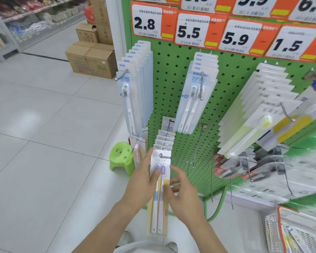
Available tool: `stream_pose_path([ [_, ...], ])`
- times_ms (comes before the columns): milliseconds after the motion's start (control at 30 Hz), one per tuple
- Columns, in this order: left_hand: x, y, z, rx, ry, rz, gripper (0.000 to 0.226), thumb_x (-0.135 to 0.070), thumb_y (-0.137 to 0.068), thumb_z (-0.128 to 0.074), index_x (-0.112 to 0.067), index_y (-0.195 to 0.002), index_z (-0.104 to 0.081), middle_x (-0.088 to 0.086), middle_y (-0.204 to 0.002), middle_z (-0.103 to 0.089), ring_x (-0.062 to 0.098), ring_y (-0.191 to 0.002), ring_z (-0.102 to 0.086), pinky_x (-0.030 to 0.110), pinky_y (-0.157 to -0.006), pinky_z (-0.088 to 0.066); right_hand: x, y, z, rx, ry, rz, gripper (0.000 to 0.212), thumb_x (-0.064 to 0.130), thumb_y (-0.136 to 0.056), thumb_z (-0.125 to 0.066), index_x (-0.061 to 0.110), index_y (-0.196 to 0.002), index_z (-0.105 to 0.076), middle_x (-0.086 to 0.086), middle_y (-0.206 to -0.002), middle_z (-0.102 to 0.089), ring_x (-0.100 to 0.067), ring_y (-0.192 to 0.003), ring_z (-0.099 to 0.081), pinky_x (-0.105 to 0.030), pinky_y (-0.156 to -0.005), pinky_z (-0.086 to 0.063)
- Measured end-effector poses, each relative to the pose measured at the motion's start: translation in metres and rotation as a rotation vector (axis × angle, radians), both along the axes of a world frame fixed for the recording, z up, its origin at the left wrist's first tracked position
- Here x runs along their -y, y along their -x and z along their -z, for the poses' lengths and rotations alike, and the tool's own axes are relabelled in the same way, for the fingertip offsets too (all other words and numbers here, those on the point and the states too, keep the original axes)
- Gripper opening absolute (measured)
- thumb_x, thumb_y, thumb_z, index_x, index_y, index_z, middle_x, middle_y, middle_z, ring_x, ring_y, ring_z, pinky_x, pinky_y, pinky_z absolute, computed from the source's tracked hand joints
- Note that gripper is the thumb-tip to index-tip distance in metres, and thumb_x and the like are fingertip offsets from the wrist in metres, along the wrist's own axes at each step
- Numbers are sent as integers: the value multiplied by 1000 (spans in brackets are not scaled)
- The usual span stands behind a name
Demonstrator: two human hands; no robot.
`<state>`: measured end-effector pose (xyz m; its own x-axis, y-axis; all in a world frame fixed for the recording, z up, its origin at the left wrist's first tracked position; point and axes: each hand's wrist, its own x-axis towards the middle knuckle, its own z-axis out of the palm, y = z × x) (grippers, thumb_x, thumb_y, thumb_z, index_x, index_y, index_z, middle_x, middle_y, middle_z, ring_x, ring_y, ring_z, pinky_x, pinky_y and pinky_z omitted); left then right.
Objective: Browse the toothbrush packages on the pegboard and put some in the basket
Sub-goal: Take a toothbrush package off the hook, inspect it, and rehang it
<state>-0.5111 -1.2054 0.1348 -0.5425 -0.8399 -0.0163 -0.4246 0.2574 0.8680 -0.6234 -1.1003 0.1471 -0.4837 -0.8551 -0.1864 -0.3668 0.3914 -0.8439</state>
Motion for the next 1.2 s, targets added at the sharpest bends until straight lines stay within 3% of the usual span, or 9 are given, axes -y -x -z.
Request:
stream_pose_path([
  [167, 10, 4, 11, 63, 36, 28, 64, -38, -101, -49, -57, -151, -15, -10, -157, -39, 32, -83, -67, 48, -76, -58, 11, 5, 10, -28, -41, -4, 40, 23, -97, -63, 30, -135, -51, 17, -99, -66, 14, -85, -61, -5, -69, -46],
  [367, 13, 5, 10, 126, 85, -30, 59, -39, -100, -54, -51, -147, -22, -6, -113, -68, 23, -69, -66, 46, -65, -55, 41, 16, 9, -161, 202, 153, 25, 23, -97, -64, 25, -122, -62, 12, -109, -64, 7, -93, -62, -7, -71, -45],
  [467, 16, 7, 12, 194, 143, -24, 61, -33, -102, -51, -44, -152, -19, 5, -134, -62, 27, -82, -68, 43, -65, -55, 57, 23, 8, -187, 258, 156, 16, 23, -96, -68, 28, -111, -68, 13, -100, -64, 3, -88, -63, -10, -74, -45],
  [567, 17, 9, 9, 277, 179, 17, 65, -24, -102, -47, -36, -157, -15, 9, -157, -39, 31, -108, -66, 42, -73, -56, 67, 28, 9, -211, 262, 172, 6, 20, -94, -71, 26, -96, -71, 11, -89, -66, 1, -82, -62, -9, -71, -43],
  [633, 15, 12, -3, 206, 229, -42, 53, -18, -100, -48, -28, -151, -35, 4, -148, -46, 30, -118, -60, 39, -78, -53, 70, 30, 11, -234, 262, 187, 7, 18, -93, -71, 25, -92, -71, 10, -87, -66, 0, -80, -62, -8, -70, -43],
  [700, 16, 20, -23, 2, 339, -145, 35, -14, -98, -49, -21, -132, -57, -3, -125, -59, 20, -113, -60, 31, -84, -48, 72, 31, 12, -248, 264, 188, 8, 15, -93, -70, 24, -92, -72, 10, -88, -66, 0, -79, -62, -8, -71, -43],
  [767, 27, 35, -42, -115, 434, -190, 26, -12, -97, -50, -17, -119, -64, -5, -116, -62, 11, -105, -59, 23, -86, -44, 72, 31, 12, -274, 272, 187, 10, 12, -93, -69, 22, -93, -71, 10, -87, -66, 0, -78, -63, -6, -71, -42],
  [1033, 94, 104, -57, 233, 201, -41, 35, -1, -98, -44, 0, -131, -55, 18, -128, -56, 32, -111, -57, 38, -93, -45, 76, 30, 12, -230, 248, 234, 6, 17, -93, -71, 22, -94, -74, 12, -88, -65, 3, -78, -62, -10, -70, -45],
  [1200, 118, 119, -49, 209, 50, -148, 41, 5, -96, -43, -1, -135, -54, 19, -124, -62, 31, -108, -59, 32, -85, -45, 79, 28, 12, -190, 273, 253, 8, 15, -92, -71, 22, -94, -74, 11, -88, -65, 1, -79, -62, -15, -72, -48],
])
